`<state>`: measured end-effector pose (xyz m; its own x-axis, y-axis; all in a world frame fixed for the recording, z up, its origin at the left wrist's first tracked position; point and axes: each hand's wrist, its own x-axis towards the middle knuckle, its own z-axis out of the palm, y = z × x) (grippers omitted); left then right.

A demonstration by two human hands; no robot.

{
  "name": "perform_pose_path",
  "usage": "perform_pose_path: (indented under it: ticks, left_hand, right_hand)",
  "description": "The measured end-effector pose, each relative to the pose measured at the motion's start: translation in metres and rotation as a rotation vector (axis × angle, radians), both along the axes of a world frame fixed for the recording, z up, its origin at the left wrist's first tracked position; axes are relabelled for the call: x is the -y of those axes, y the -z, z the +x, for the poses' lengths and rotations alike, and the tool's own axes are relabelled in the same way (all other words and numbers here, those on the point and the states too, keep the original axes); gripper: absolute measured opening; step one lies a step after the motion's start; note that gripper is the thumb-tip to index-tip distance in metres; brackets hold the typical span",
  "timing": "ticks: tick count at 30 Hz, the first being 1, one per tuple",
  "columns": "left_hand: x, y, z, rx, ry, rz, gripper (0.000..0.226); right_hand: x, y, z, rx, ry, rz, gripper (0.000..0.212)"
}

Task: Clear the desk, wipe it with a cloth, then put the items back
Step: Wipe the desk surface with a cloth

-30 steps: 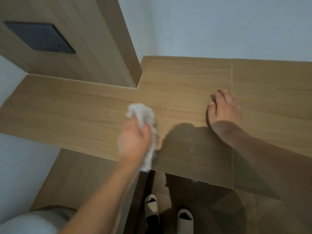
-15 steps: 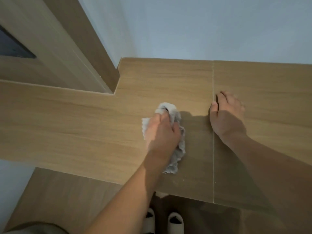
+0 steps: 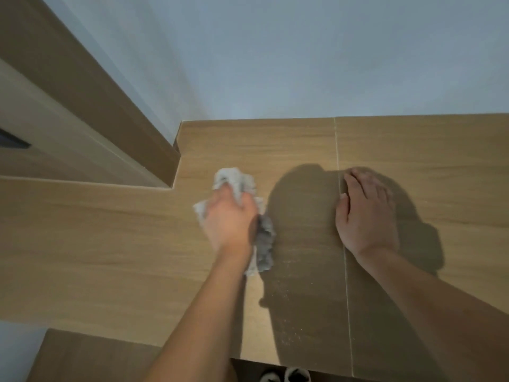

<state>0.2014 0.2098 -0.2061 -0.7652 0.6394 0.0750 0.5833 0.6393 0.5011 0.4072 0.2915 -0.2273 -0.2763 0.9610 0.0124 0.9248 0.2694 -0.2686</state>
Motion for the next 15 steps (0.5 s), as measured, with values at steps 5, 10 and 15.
perform_pose_path:
  ticks: [5,10,15]
  left_hand:
    - [-0.053,-0.009,-0.046,0.067,-0.225,0.135,0.033]
    - [-0.103,-0.002,-0.082,0.062,-0.431,-0.091,0.050]
    - [-0.148,-0.005,-0.051,0.110,-0.163,-0.121,0.045]
  right_hand:
    - [0.002,0.000,-0.001,-0.003,0.006,0.006,0.049]
    - [0.002,0.003,-0.002,-0.007,0.019,0.028,0.058]
    - [0.000,0.005,-0.001,-0.014,0.017,0.044,0.056]
